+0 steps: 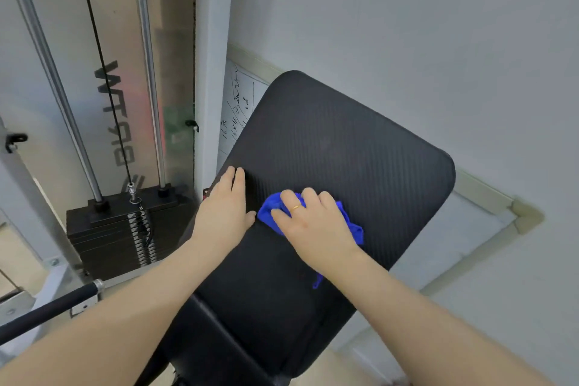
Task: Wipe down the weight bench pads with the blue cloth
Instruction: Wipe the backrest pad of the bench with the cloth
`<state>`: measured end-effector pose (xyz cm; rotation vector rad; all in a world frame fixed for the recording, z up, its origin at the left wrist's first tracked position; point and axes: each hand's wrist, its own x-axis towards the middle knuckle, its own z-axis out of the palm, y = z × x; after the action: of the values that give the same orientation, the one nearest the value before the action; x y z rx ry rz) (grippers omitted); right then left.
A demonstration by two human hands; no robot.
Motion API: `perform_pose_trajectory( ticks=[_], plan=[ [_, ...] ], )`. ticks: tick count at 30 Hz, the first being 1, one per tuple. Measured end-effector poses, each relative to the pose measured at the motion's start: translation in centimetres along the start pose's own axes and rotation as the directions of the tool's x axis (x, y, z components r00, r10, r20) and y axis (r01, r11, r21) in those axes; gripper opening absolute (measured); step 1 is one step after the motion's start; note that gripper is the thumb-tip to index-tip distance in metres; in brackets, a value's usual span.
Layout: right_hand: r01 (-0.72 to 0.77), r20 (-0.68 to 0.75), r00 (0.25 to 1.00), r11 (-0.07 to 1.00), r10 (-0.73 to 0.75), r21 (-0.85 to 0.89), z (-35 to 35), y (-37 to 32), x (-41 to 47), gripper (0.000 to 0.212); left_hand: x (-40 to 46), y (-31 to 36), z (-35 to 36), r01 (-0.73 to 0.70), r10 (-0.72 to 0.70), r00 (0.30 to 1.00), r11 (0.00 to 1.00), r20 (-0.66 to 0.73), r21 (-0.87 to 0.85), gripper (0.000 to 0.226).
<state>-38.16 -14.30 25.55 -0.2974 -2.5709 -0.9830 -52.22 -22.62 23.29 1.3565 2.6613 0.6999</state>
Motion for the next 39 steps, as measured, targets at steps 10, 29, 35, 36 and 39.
perform_pose_trajectory(
  ticks=[10, 29, 35, 36, 39],
  plan=[
    [-0.453, -0.163, 0.877, 0.891, 0.451, 0.031, -0.9, 3.6, 3.3, 0.028, -2.7, 1.4, 1.9, -0.065, 0.085, 0.988, 0.985, 0.125, -0.162, 0.129],
    [-0.071, 0.027, 0.997, 0.991, 0.068, 0.109, -2.4, 4.1, -3.5, 0.02, -2.8, 2.1, 2.4, -0.071, 0.076, 0.992, 0.996, 0.099, -0.056, 0.125],
    [-0.066, -0.103, 0.992, 0.997, 0.071, 0.051, -0.2, 3.0, 2.1, 0.044, -2.6, 1.8, 2.9, -0.05, 0.047, 0.995, 0.998, 0.087, 0.031, 0.126],
    [-0.087, -0.111, 0.989, 0.995, 0.093, 0.055, 0.0, 2.7, 1.9, 0.044, -2.7, 1.8, 3.0, -0.047, 0.045, 0.995, 0.999, 0.084, 0.025, 0.126],
    [-0.056, -0.065, 0.996, 0.995, 0.062, 0.083, -0.3, 2.2, -2.3, 0.031, -3.0, 2.2, 2.8, -0.019, 0.018, 0.996, 1.0, 0.09, 0.004, 0.125]
  ],
)
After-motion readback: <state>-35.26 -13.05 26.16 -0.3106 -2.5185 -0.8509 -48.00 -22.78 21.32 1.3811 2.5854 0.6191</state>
